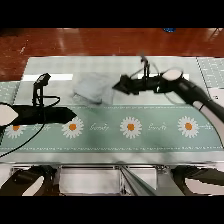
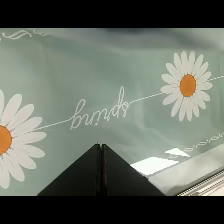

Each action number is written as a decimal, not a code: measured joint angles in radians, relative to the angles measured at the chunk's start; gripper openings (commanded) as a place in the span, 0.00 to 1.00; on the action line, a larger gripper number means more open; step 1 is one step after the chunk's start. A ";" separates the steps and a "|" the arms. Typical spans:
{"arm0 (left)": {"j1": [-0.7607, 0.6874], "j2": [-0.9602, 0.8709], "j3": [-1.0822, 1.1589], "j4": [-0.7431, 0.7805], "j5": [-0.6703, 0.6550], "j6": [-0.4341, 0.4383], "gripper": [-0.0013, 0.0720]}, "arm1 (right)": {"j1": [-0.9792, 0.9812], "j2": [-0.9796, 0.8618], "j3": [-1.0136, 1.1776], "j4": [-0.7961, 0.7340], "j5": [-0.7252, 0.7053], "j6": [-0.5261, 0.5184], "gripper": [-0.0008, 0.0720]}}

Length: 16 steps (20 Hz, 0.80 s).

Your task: Fold the shirts.

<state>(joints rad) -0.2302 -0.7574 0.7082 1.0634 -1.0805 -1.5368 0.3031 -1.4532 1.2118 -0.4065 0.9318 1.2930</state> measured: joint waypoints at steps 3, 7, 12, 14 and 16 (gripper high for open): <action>0.000 0.000 0.000 0.005 0.000 0.003 0.04 | -0.072 0.011 0.161 -0.079 0.083 0.077 0.04; 0.000 0.000 0.000 0.006 0.000 0.005 0.04 | -0.209 0.053 0.310 -0.192 0.208 0.161 0.04; 0.000 0.000 0.000 0.007 0.000 0.006 0.04 | -0.462 0.151 0.378 -0.300 0.375 0.228 0.04; 0.000 0.000 0.000 0.007 0.000 0.006 0.04 | -0.574 0.188 0.386 -0.323 0.445 0.243 0.04; 0.000 0.000 0.000 0.007 0.000 0.006 0.04 | -0.684 0.222 0.390 -0.329 0.513 0.252 0.04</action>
<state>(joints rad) -0.2302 -0.7578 0.7078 1.0702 -1.0809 -1.5303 -0.3813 -1.2308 1.6020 -0.7357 1.4448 1.5452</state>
